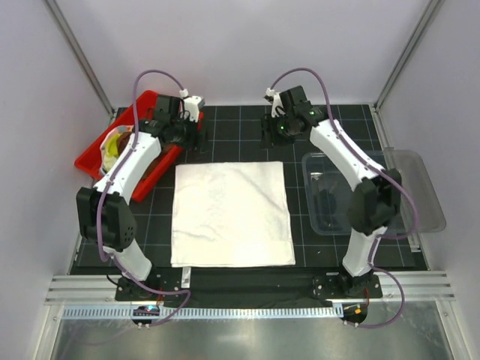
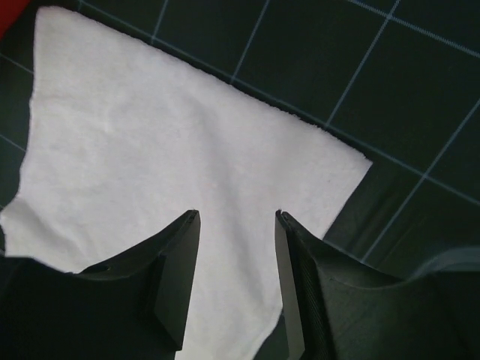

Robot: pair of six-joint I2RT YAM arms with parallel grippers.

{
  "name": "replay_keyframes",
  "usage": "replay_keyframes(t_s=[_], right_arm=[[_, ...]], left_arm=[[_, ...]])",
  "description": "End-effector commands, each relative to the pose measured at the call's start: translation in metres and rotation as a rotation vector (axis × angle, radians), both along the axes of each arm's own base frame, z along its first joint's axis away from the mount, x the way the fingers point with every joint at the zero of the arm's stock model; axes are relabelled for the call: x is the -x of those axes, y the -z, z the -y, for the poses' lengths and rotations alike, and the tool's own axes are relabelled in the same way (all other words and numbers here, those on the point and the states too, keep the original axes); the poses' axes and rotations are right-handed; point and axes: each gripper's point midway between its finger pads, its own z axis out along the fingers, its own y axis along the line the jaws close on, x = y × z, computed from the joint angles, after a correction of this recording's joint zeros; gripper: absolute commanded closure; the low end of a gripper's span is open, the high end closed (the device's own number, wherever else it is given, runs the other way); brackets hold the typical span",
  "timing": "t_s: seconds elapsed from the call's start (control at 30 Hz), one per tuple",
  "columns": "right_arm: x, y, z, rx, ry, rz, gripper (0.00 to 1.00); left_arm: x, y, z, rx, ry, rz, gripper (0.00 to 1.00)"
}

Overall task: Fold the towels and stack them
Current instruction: Fold the towel

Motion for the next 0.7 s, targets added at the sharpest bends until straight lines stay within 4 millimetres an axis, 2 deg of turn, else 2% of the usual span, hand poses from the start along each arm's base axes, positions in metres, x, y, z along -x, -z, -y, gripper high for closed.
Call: replay_keyframes(t_s=[0.0, 0.07, 0.1, 0.17, 0.2, 0.23, 0.27, 0.3, 0.33, 0.37, 0.47, 0.53, 0.57, 0.67], right_arm=[[-0.006, 0.020, 0.004, 0.090, -0.259, -0.028, 0.48], [-0.025, 0.026, 0.014, 0.100, -0.275, -0.020, 0.45], [-0.024, 0.030, 0.014, 0.077, -0.306, -0.047, 0.44], [-0.043, 0.048, 0.026, 0.101, -0.321, -0.071, 0.43], [-0.039, 0.058, 0.030, 0.109, -0.335, -0.125, 0.43], [-0.047, 0.070, 0.032, 0.118, -0.340, -0.146, 0.43], [-0.043, 0.081, 0.038, 0.133, -0.348, -0.195, 0.44], [-0.047, 0.086, 0.045, 0.146, -0.359, -0.205, 0.45], [-0.053, 0.083, 0.046, 0.144, -0.368, -0.193, 0.46], [-0.051, 0.097, 0.048, 0.149, -0.376, -0.235, 0.47], [-0.058, 0.110, 0.057, 0.187, -0.384, -0.236, 0.48], [-0.061, 0.118, 0.065, 0.220, -0.386, -0.240, 0.46], [-0.058, 0.127, 0.068, 0.227, -0.391, -0.271, 0.46], [-0.057, 0.130, 0.066, 0.193, -0.413, -0.288, 0.45]], left_arm=[[-0.001, 0.005, 0.005, -0.028, 0.151, 0.008, 0.33], [-0.004, 0.002, 0.007, -0.022, 0.168, 0.018, 0.34], [-0.005, 0.002, 0.009, -0.012, 0.180, 0.019, 0.34], [-0.008, 0.004, 0.010, -0.018, 0.199, 0.028, 0.34], [-0.009, 0.004, 0.009, -0.023, 0.204, 0.034, 0.34], [-0.011, 0.009, 0.008, -0.031, 0.211, 0.028, 0.34], [-0.015, 0.008, 0.006, -0.046, 0.222, 0.042, 0.34], [-0.015, 0.010, 0.005, -0.055, 0.227, 0.037, 0.34], [-0.018, 0.012, 0.002, -0.074, 0.222, 0.034, 0.34], [-0.024, 0.013, -0.001, -0.082, 0.224, 0.035, 0.34], [-0.030, 0.024, -0.003, -0.092, 0.221, 0.003, 0.34], [-0.034, 0.025, -0.004, -0.099, 0.222, 0.001, 0.35], [-0.035, 0.032, -0.005, -0.101, 0.221, -0.017, 0.35], [-0.034, 0.041, -0.006, -0.107, 0.223, -0.037, 0.35]])
